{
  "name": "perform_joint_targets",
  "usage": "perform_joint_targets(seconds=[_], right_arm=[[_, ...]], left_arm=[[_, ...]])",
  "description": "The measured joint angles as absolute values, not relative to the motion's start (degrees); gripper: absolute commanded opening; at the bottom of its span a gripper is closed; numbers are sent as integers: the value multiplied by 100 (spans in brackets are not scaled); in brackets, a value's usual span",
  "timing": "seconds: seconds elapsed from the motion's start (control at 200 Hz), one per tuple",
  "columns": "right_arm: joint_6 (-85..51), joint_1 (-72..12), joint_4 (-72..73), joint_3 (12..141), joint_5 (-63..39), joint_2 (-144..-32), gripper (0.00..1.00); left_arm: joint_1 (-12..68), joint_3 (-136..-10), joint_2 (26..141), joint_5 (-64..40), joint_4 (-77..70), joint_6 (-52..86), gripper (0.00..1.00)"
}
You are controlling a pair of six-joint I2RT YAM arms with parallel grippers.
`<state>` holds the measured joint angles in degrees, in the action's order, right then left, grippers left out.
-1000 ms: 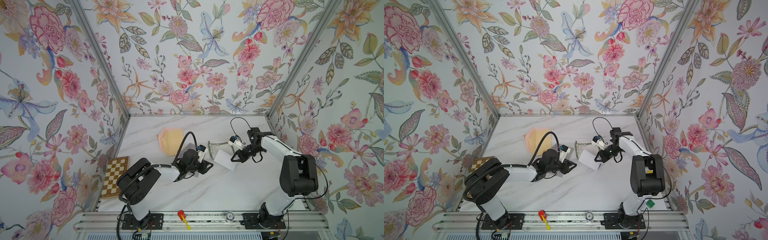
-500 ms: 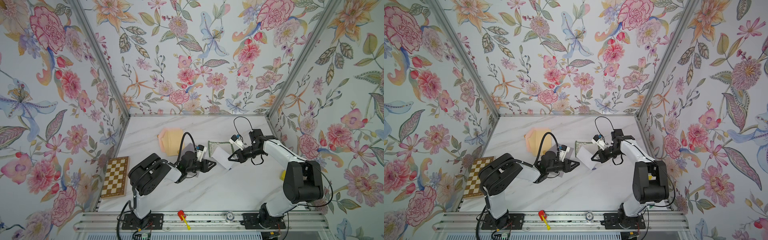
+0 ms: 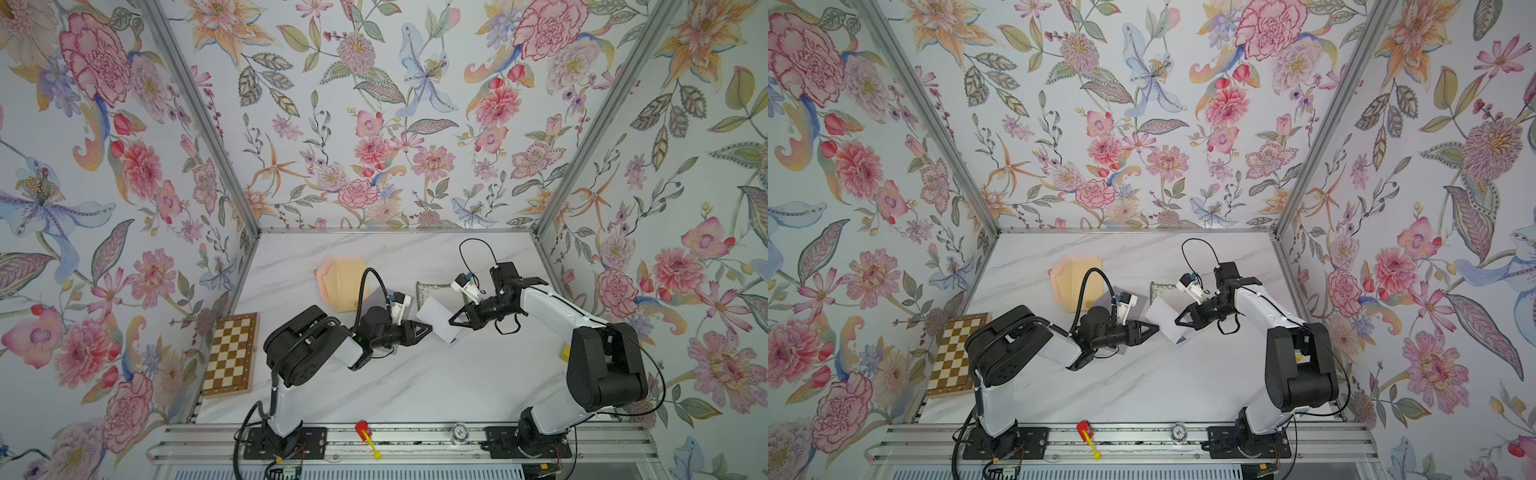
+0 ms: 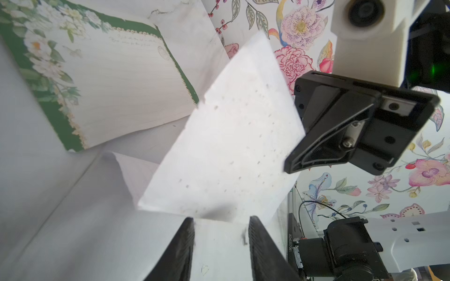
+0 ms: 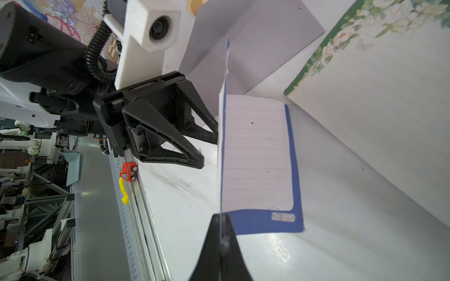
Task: Fold the letter paper in half and place it into the envelope
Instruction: Pick up the letter paper from the center of the board.
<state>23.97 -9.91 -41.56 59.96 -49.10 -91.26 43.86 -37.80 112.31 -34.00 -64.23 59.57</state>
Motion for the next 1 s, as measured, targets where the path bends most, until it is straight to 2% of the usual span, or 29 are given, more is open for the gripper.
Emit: perform_joint_targets(seconds=[0.215,1.001], right_arm=[[2283,-1103,-4029,5907,-4912,-9118,0],[1745,-1354,-3269,5400,-5030,-9150,0]], left_arm=[[4355,-3592,11332,-3253,-6761,6176,46],[4338,-3354,11775,-2932,-7428,6372,48]])
